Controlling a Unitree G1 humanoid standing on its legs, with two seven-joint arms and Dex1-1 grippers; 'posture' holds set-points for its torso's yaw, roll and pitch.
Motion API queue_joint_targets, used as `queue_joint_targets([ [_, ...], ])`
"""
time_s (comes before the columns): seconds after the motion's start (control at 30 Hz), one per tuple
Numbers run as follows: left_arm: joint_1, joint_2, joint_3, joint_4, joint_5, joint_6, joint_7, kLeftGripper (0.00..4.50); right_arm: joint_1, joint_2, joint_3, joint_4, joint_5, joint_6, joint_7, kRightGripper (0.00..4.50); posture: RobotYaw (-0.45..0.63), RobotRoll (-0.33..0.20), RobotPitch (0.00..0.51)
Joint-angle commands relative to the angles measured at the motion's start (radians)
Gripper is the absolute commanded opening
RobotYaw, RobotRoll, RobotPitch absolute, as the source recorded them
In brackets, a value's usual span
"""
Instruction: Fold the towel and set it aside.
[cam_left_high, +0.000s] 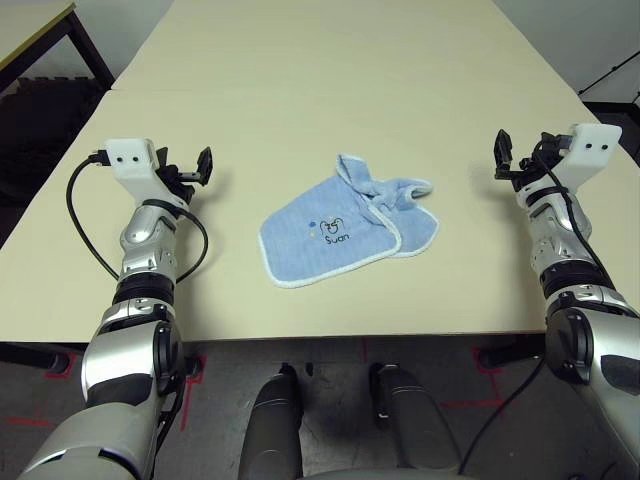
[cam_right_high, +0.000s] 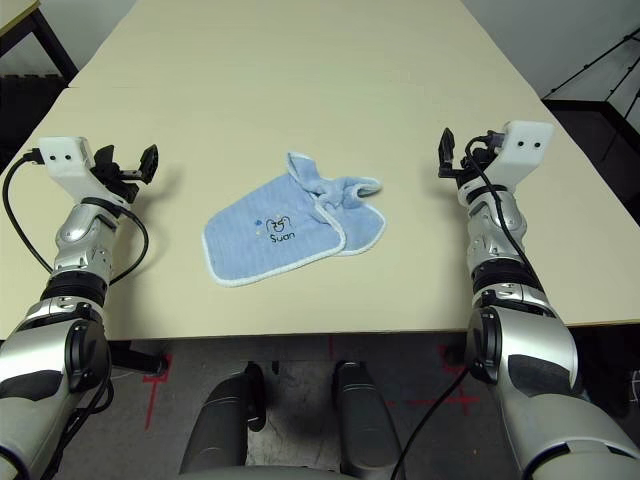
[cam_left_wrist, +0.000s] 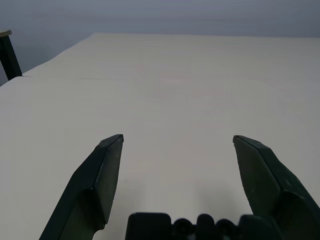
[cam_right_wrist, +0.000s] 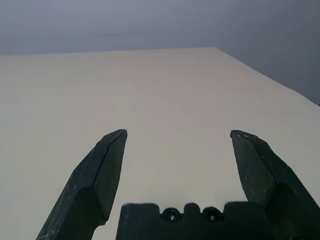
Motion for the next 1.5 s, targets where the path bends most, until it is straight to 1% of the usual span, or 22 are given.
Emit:
queue_joint_targets([
  [0.03,0.007,0.002,-0.008,0.005,0.007,-0.006,-0.009,4.44,-0.001,-0.003,0.003,0.009,-0.001,0.008,-0.001,4.50,-0.06,0.000,0.134],
  [0.43,-0.011,0.021,-0.014,0.012,0.010,0.001,-0.037,4.44,0.002,-0.008,0.005,0.007,-0.001,0.016,0.009,4.50,-0.06,0.000,0.133],
  [0.5,-0.027,0.039,-0.022,0.018,0.009,0.022,-0.082,4.44,-0.001,-0.011,0.007,0.010,-0.001,0.020,0.016,4.50,-0.06,0.000,0.133],
  [0.6,-0.057,0.057,-0.019,0.004,-0.046,0.133,-0.254,4.44,-0.006,-0.015,0.008,0.015,-0.001,0.023,0.025,4.50,-0.04,0.000,0.127],
  [0.7,-0.078,0.079,-0.045,-0.015,-0.056,0.184,-0.412,4.44,-0.010,-0.016,0.010,0.019,-0.003,0.027,0.032,4.50,-0.03,0.000,0.126],
  [0.9,-0.115,0.119,-0.080,-0.018,-0.060,0.271,-0.636,4.44,-0.024,-0.020,0.019,0.024,-0.005,0.038,0.053,4.50,-0.03,0.000,0.130],
  [0.97,-0.118,0.133,-0.100,-0.020,-0.042,0.252,-0.683,4.44,-0.031,-0.024,0.023,0.027,-0.006,0.044,0.066,4.50,-0.02,0.000,0.131],
  [1.07,-0.112,0.149,-0.121,-0.044,-0.044,0.244,-0.771,4.44,-0.041,-0.032,0.034,0.031,-0.007,0.064,0.113,4.50,-0.02,0.000,0.131],
  [1.23,-0.057,0.175,-0.176,-0.153,-0.045,0.252,-0.941,4.44,-0.059,-0.046,0.055,0.035,0.003,0.152,0.290,4.50,-0.01,0.000,0.136],
  [1.4,0.001,0.183,-0.199,-0.239,-0.053,0.235,-1.013,4.44,-0.087,-0.069,0.064,0.041,0.013,0.264,0.431,4.50,-0.01,0.000,0.146],
  [1.5,0.023,0.178,-0.205,-0.276,-0.062,0.234,-1.033,4.44,-0.117,-0.089,0.086,0.050,-0.004,0.341,0.491,4.50,-0.01,0.000,0.148],
])
